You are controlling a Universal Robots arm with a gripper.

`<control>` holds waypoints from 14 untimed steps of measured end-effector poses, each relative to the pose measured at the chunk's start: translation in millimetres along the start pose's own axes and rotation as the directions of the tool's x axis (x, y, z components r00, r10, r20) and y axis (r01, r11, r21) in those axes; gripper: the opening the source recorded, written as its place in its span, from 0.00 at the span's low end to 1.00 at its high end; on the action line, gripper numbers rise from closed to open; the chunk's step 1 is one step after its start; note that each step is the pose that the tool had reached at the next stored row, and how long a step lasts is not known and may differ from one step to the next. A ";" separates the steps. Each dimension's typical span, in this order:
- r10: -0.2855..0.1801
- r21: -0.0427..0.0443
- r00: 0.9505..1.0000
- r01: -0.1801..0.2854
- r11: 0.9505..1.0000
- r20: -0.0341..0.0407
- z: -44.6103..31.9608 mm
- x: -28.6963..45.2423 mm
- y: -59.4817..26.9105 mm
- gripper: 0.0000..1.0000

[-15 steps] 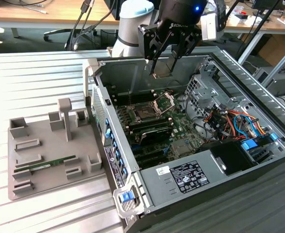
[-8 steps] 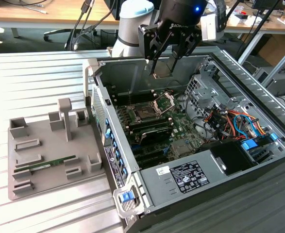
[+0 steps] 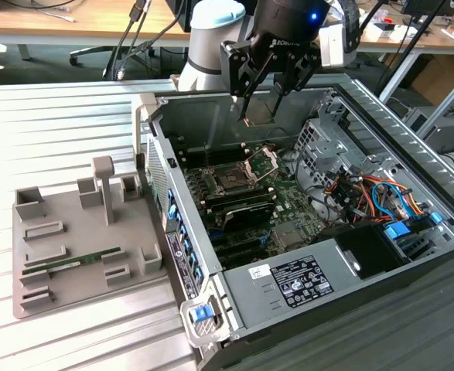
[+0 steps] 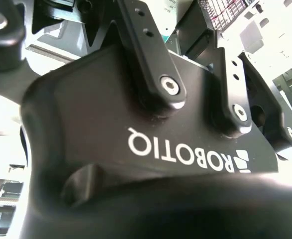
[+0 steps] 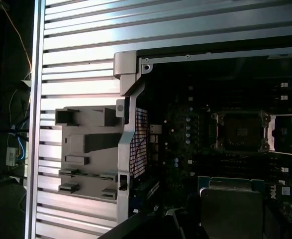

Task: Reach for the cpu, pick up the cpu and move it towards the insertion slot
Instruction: 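Pick up the cpu and move it towards the insertion slot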

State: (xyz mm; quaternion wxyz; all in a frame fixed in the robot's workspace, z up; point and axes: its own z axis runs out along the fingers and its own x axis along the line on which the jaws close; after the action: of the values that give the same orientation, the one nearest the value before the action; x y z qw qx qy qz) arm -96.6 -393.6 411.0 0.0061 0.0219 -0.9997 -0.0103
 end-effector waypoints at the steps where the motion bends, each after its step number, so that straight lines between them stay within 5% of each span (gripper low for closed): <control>1: 0.000 0.000 1.000 0.000 1.000 0.000 0.3 -0.2 0.0 0.55; 14: 0.000 0.000 1.000 0.000 1.000 0.000 2.6 -1.9 -0.1 0.55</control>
State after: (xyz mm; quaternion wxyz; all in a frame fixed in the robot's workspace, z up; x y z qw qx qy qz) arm -94.7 -393.6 408.4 0.0061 0.0218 -0.9997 -0.0103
